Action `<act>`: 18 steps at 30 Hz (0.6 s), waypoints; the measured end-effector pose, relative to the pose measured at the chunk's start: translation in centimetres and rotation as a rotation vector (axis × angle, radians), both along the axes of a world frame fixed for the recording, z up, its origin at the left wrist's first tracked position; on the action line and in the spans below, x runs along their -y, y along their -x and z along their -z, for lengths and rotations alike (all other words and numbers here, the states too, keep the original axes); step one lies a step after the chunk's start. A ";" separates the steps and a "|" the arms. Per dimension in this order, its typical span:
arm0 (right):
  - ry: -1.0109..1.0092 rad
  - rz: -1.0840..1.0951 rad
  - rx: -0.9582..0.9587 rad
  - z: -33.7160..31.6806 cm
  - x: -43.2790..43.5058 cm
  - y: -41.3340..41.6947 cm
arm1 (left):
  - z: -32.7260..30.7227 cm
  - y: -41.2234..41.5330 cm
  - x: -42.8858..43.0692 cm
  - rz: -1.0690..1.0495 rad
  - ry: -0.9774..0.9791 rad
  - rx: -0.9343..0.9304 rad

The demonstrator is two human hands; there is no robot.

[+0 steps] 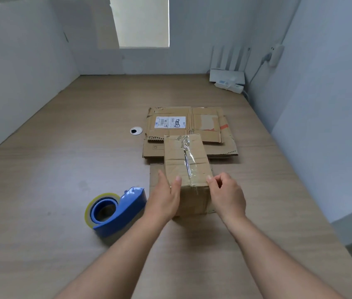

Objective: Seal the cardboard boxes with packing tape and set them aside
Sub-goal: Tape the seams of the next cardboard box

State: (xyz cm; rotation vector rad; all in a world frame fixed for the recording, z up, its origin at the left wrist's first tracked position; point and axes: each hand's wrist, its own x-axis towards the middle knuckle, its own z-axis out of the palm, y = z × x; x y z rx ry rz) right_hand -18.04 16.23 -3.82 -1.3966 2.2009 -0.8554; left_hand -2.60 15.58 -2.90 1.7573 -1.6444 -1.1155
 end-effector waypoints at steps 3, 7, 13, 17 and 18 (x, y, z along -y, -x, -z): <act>-0.182 -0.009 -0.204 -1.0 0.4 -1.4 | 1.4 1.7 0.7 -0.154 -0.084 0.032; -0.256 -0.010 -0.283 -1.1 1.0 -2.6 | 1.7 2.2 0.6 -0.236 -0.040 0.155; -0.129 -0.083 0.034 -0.7 1.5 0.6 | 1.3 1.1 1.2 -0.257 -0.065 -0.068; -0.174 -0.297 0.003 -2.4 1.9 2.1 | 0.0 -1.2 1.0 0.068 0.054 -0.002; -0.222 -0.401 -0.121 -3.1 1.9 2.1 | -0.5 -1.6 1.1 0.179 0.065 0.118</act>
